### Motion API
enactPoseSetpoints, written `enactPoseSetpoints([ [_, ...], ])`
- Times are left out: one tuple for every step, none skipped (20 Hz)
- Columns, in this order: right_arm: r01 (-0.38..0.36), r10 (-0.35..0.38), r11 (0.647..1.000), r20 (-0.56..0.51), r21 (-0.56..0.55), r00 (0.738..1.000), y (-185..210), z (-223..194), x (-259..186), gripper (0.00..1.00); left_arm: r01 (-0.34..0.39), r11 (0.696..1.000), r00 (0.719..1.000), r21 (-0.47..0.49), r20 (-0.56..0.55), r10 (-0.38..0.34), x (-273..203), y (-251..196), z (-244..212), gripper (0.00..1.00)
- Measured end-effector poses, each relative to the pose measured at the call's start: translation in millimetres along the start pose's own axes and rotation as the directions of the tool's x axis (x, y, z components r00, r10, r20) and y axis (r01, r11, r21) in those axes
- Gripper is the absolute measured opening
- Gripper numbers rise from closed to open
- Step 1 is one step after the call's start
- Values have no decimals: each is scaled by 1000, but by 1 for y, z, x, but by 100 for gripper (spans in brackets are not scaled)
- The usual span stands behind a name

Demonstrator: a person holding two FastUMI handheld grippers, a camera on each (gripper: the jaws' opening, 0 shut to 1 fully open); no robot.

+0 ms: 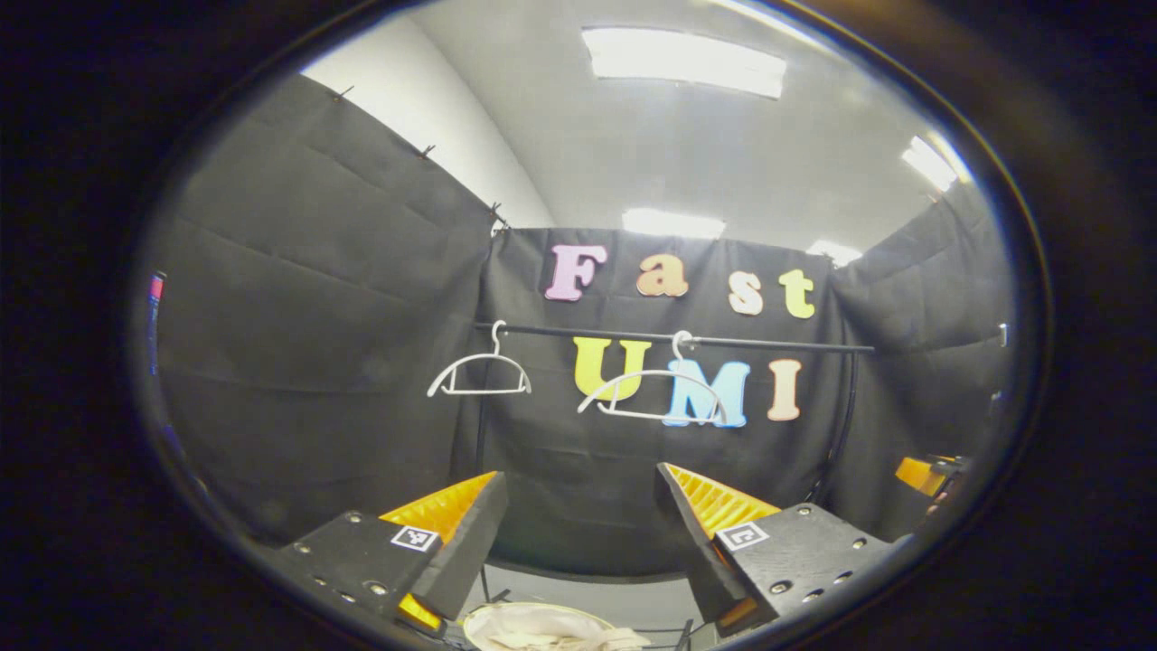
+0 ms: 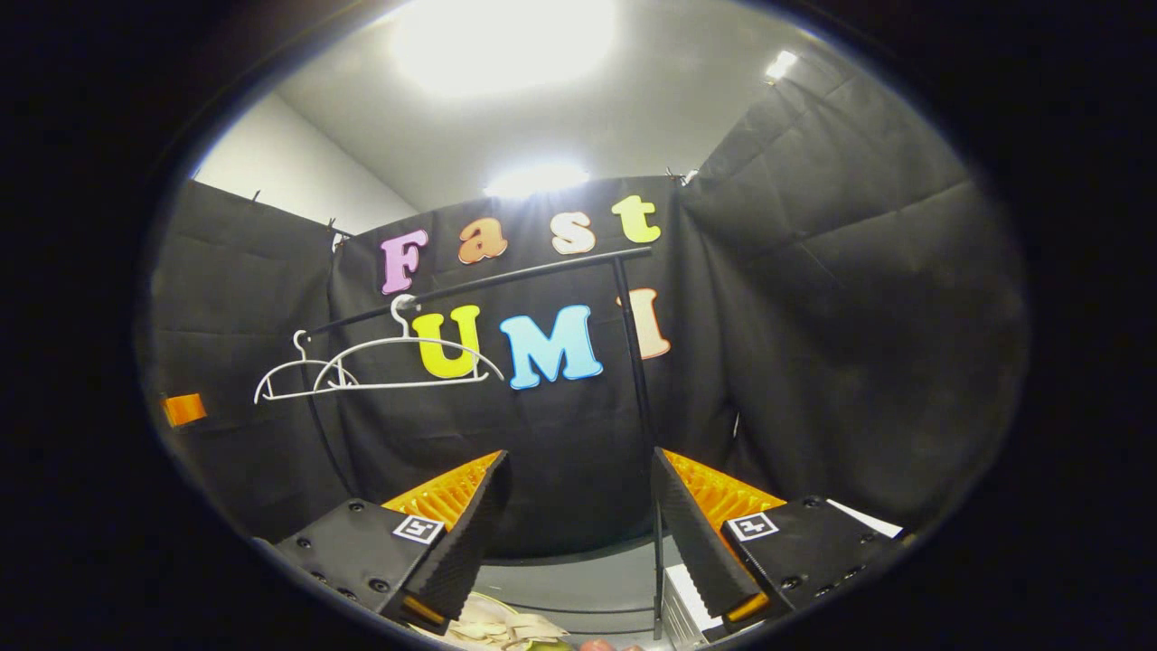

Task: Grasp the clothes on the hanger with both hands and then place them into the laundry hamper below.

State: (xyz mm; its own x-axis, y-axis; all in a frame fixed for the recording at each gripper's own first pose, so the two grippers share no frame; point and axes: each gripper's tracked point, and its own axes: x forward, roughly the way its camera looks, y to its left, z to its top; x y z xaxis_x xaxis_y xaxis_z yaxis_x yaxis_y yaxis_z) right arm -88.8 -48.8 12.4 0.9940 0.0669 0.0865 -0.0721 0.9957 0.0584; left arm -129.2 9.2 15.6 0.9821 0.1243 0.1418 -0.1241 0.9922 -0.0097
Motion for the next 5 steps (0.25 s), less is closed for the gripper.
enactPoseSetpoints([
  [12, -12, 1000, -10, 2, 1000, -2, -6, -2, 98, 4, 1000, 1000, 21, -6, -4, 0, 1, -4, 94],
  [22, -22, 1000, -16, 0, 1000, -5, -10, -2, 98, 7, 999, 1000, 35, -3, -6, 1, 2, -7, 95],
  [26, -26, 1000, -30, -6, 999, -5, -14, -3, 98, 4, 999, 1000, 37, -9, -4, 6, 2, -11, 95],
  [25, -25, 1000, -45, -16, 999, -5, -18, -4, 98, 7, 1000, 1000, 23, -15, -7, 11, 0, -14, 95],
  [28, -29, 999, -51, -28, 998, -4, -21, -2, 98, 23, 1000, 1000, 5, -14, -23, 15, -7, -15, 95],
])
